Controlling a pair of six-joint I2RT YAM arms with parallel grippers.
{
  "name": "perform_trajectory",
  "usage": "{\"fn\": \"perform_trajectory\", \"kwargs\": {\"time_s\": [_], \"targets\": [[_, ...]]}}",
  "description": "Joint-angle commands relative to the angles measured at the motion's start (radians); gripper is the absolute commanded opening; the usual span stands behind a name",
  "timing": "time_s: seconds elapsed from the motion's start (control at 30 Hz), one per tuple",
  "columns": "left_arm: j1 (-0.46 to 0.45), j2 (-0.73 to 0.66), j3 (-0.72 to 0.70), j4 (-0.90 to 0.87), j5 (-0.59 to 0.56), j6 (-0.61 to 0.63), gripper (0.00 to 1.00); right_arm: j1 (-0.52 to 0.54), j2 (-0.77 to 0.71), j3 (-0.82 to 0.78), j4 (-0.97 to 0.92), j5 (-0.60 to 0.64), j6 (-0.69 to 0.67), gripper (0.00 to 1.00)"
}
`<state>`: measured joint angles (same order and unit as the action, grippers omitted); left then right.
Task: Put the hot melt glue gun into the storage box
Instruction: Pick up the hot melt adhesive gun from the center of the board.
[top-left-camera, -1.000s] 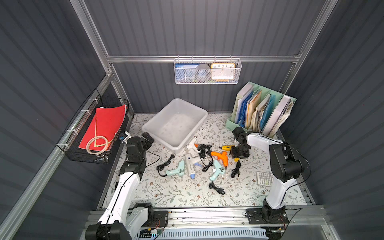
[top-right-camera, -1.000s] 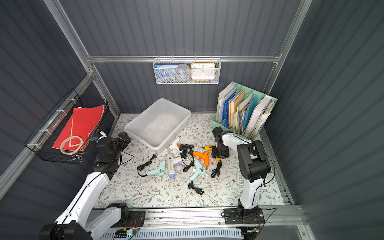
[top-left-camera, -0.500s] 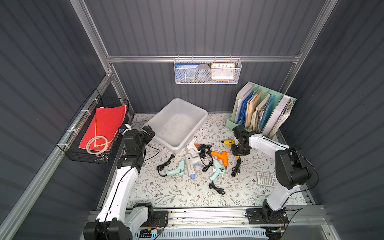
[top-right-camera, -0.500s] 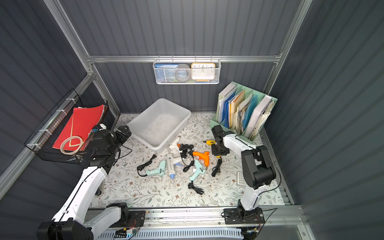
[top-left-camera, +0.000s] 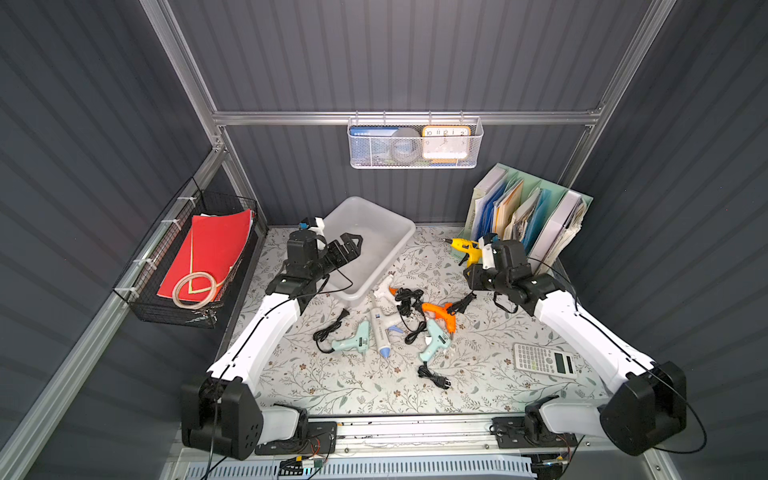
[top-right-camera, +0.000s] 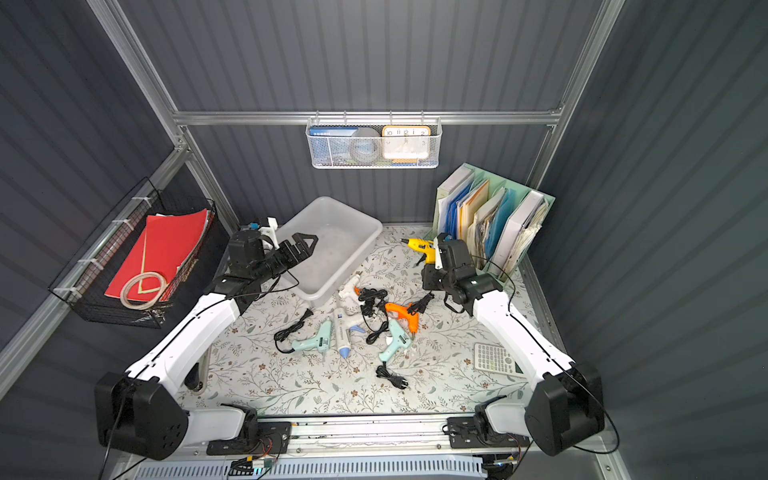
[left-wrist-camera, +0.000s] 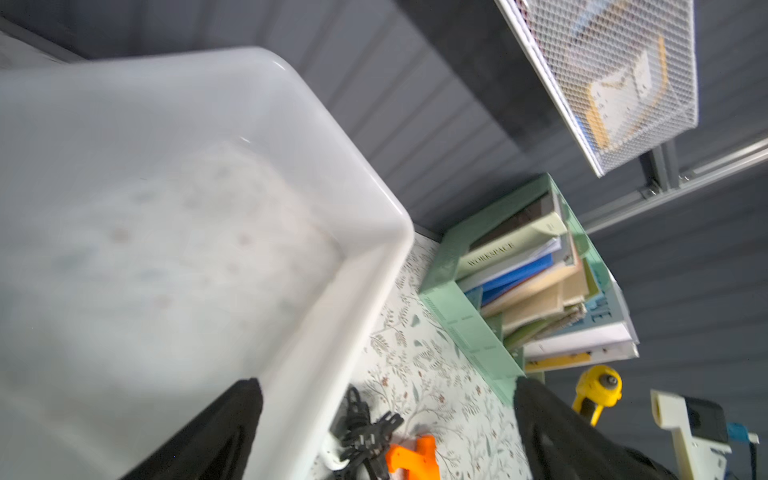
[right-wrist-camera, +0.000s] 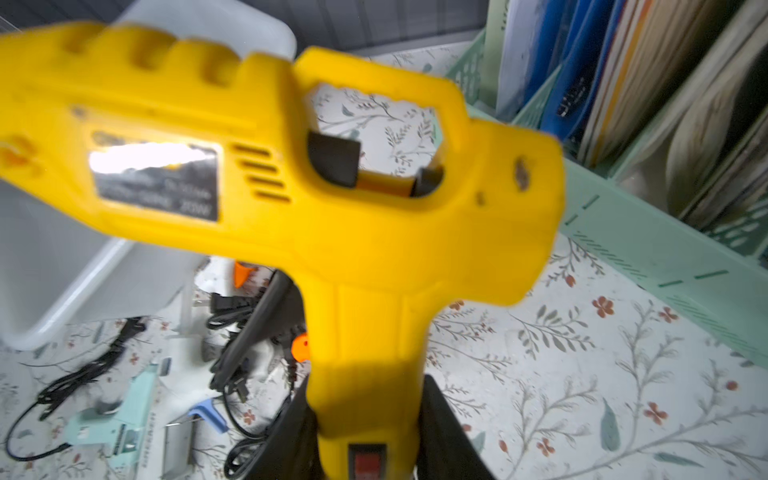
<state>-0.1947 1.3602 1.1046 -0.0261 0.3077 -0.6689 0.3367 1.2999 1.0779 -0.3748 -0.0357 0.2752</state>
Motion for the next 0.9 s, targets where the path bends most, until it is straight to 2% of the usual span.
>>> {"fn": "perform_trajectory", "kwargs": {"time_s": [0.0,0.2,0.37,0.53,0.7,0.87], "targets": [[-0.069,0.050,0.043,0.100,0.151,0.019,1.00,0.032,-0.045,-0.028,0.158,-0.060,0.058,0.00],[-0.195,0.167,0.149,0.188,0.269,0.031,1.00,0.088,-0.067,-0.046,0.252,-0.046,0.067,0.00],[-0.278,0.233,0.163,0.338,0.311,0.026,1.00,0.119,-0.054,-0.036,0.283,-0.045,0.101,0.00],[-0.322,0.261,0.143,0.476,0.302,0.023,0.94,0.144,-0.052,-0.038,0.304,-0.023,0.135,0.00],[-0.340,0.286,0.142,0.530,0.300,0.032,0.91,0.160,-0.049,-0.038,0.312,-0.016,0.153,0.00],[-0.348,0.309,0.143,0.593,0.296,0.027,0.82,0.177,-0.042,-0.036,0.314,-0.013,0.162,0.00]]}}
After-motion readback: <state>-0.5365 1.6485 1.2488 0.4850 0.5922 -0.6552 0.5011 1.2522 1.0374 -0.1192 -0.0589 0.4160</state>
